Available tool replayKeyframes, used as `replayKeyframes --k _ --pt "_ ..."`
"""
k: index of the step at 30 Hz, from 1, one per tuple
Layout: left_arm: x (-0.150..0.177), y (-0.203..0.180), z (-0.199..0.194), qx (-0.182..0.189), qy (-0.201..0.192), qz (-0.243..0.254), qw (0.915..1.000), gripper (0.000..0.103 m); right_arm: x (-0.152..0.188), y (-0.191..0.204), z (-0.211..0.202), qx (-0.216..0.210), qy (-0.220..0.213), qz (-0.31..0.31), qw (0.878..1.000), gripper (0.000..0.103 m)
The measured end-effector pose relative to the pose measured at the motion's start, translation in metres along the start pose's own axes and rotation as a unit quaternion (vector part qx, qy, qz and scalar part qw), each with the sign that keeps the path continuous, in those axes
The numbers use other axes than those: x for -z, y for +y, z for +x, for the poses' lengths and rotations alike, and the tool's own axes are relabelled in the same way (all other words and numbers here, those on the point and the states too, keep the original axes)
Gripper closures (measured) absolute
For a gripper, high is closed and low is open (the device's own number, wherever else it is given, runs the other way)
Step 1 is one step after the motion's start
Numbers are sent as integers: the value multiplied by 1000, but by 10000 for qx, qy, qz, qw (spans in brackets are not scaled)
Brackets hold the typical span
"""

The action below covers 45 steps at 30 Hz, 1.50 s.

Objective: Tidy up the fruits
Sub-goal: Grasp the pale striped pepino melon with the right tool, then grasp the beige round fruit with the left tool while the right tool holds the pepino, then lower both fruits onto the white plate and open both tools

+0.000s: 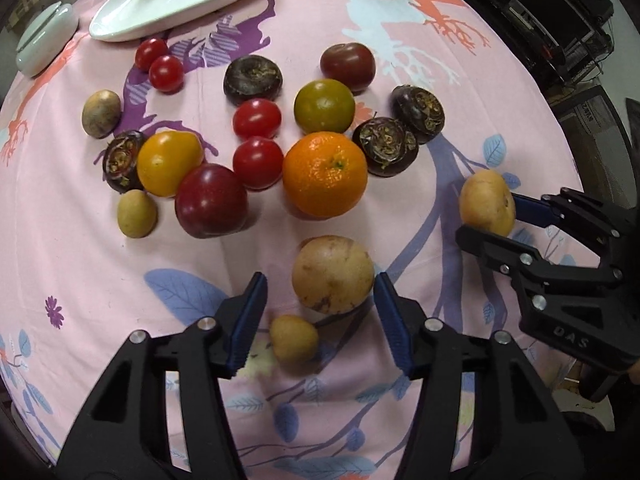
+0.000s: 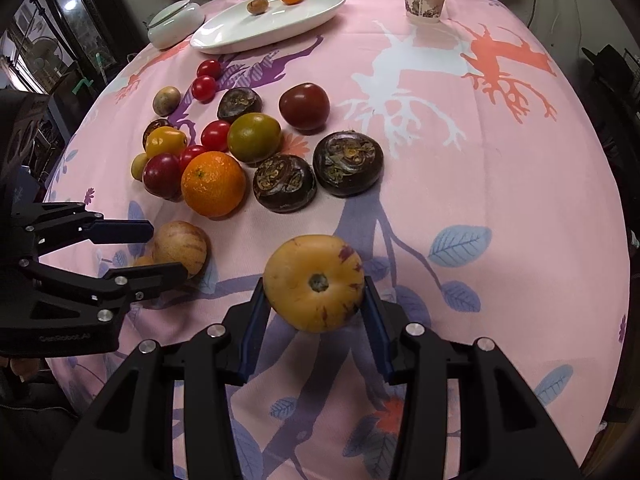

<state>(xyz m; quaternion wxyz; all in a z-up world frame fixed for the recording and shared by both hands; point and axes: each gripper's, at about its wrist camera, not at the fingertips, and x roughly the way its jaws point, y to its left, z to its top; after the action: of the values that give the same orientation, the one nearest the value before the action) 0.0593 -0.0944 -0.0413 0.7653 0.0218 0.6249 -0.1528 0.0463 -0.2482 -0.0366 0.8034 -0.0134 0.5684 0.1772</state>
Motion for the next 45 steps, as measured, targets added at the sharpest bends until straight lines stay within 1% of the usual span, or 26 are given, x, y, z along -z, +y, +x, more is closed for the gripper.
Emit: replayKeyframes --k 1,2,6,8,11,16,18,21,27,30,32,36,39,41,45 --pt "-1 0 4 83 62 -19 9999 58 0 0 0 -4 4 6 10000 58" --pt "-1 -1 8 151 117 -39 9998 60 1 0 0 -6 11 8 10000 58" --pt "-1 -4 10 109 90 99 9999 61 0 2 0 -9 40 -3 10000 58" --pt "0 0 6 198 65 -15 9998 61 -1 4 -1 -20 36 -28 10000 58" --pt "0 13 -14 204 -217 -73 9995 62 -7 9 -5 -53 -17 -92 9999 58" --pt "-10 44 -45 183 -563 -426 9973 62 -26 22 -19 -178 -229 -257 9992 58" --pt "-17 54 -58 131 -727 -512 9960 62 -37 28 -24 -239 -337 -341 9986 58" --pt "-37 72 -74 14 -1010 -629 9929 62 -62 36 -30 -304 -519 -470 9971 57" --pt "-93 106 -94 -216 -1367 -664 9881 61 -132 48 -31 -329 -959 -658 9927 57" --pt "-125 121 -93 -352 -1481 -697 9859 61 -170 50 -22 -292 -1136 -686 9907 57" --pt "-147 132 -87 -391 -1499 -753 9851 61 -195 48 -12 -353 -1187 -623 9903 57" --pt "-178 152 -68 -494 -1496 -879 9836 61 -237 47 21 -346 -1093 -538 9920 57" --pt "-197 163 -48 -552 -1429 -905 9840 61 -259 45 47 -442 -941 -389 9938 57" --pt "-206 171 -34 -586 -1357 -950 9844 61 -267 46 63 -441 -876 -363 9945 57" --pt "-217 182 -12 -686 -1206 -1048 9848 61 -280 48 92 -321 -664 -400 9965 57"
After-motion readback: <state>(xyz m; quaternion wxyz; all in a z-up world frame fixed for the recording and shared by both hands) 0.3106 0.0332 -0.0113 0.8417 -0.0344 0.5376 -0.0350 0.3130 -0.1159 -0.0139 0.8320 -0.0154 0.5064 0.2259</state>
